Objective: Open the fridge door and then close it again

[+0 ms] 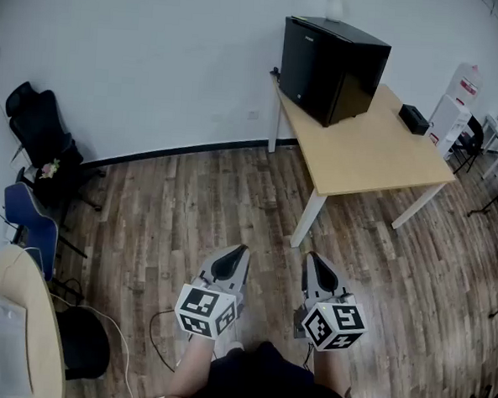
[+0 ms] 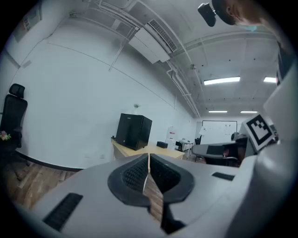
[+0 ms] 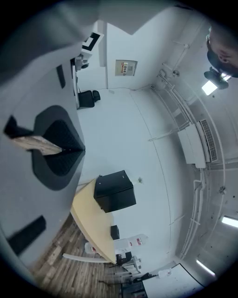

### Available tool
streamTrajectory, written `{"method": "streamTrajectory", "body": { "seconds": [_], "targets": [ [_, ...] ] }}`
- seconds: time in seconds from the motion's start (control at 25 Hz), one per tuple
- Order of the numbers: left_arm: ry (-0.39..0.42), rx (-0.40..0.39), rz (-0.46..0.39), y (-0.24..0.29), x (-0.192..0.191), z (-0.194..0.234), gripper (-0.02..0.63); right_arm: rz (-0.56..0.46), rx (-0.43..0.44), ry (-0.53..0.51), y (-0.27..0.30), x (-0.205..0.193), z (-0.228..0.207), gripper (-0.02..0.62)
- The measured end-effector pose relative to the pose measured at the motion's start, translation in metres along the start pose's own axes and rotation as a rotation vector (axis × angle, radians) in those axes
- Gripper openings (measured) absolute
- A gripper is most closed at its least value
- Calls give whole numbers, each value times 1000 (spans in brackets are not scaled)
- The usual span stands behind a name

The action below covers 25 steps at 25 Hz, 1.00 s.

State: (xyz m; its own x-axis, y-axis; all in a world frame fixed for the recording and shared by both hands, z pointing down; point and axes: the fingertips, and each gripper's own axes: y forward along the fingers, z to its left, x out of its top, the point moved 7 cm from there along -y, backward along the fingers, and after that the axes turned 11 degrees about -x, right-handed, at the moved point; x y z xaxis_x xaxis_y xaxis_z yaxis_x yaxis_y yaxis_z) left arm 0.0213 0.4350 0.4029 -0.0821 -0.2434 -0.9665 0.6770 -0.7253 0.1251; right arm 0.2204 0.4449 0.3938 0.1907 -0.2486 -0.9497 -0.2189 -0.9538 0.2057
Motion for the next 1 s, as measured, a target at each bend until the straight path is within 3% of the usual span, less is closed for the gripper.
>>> {"method": "streamTrajectory", "body": {
  "seconds": [0.16, 0.52, 0.76, 1.0],
  "targets": [
    [-11, 3, -10, -13, 0, 2, 12, -19, 21, 0, -2, 3, 15, -9],
    [-23, 6, -37, -48, -5, 16, 12, -43, -17, 4, -11, -4, 48, -9],
    [-30, 31, -5, -76, -24, 26, 12, -4, -14, 12, -17, -31, 68, -9],
    [-49, 45, 6, -78, -30, 46, 12, -2, -16, -14, 1, -34, 76, -9]
  ]
}}
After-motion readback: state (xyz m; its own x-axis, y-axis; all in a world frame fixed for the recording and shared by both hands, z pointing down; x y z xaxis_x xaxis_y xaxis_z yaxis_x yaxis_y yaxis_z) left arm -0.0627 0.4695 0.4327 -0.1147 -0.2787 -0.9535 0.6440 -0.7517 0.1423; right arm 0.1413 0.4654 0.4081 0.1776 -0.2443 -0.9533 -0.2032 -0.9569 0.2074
